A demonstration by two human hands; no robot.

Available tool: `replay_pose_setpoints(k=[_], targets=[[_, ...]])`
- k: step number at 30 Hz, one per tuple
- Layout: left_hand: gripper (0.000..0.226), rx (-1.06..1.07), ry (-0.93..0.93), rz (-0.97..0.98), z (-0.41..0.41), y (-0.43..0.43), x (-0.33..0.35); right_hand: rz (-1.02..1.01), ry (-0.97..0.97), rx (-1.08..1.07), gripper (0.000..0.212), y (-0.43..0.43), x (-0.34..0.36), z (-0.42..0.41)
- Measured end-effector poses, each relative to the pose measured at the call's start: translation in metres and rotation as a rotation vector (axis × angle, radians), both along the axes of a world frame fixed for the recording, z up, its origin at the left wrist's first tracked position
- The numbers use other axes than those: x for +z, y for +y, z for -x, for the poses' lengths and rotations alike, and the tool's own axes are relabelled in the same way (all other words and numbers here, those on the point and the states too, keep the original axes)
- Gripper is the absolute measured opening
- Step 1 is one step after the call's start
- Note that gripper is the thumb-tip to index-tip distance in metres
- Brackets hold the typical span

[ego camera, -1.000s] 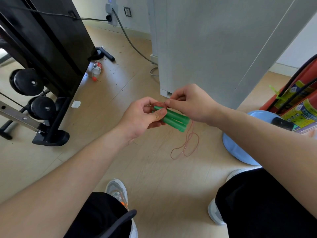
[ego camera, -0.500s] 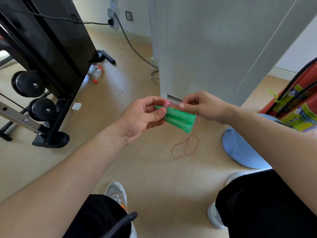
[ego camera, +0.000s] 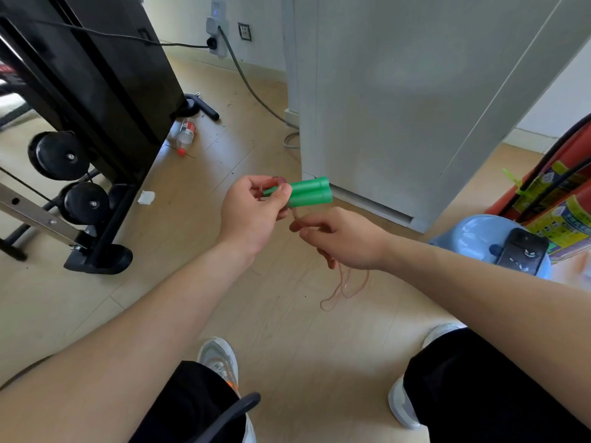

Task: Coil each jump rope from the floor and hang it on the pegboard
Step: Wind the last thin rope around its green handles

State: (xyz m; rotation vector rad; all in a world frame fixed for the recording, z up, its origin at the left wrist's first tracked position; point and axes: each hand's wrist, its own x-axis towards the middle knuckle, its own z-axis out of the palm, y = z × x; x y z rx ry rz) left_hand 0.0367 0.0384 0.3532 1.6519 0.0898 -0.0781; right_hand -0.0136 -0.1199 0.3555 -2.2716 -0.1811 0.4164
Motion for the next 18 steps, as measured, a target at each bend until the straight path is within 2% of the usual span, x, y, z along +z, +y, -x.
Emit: replay_pose_setpoints(k=[3, 5, 7, 10, 13, 18], targets=[[0.017, 0.006, -0.003, -0.038, -0.003, 0.004, -0.002, 0.101, -0.02, 0.083, 0.025, 0.006, 0.006, 0.009], [0.02, -0.037, -0.003, -0.043, -0.002, 0.005, -0.001, 0.11, -0.119, 0.071, 0.021, 0.008, 0.012, 0.01], [0.022, -0.107, 0.003, -0.02, 0.0, 0.003, -0.001, 0.154, -0.2, 0.075, 0.027, 0.006, 0.019, 0.008], [0.02, -0.198, 0.039, 0.031, 0.002, 0.002, 0.002, 0.21, -0.263, -0.005, 0.029, -0.005, 0.03, 0.0], [0.02, -0.313, 0.081, 0.054, 0.002, 0.002, 0.003, 0.199, -0.308, -0.071, 0.022, -0.021, 0.036, -0.008], [0.038, -0.506, 0.031, -0.104, 0.005, 0.002, 0.002, 0.188, -0.33, -0.044, 0.01, -0.039, 0.034, -0.016]])
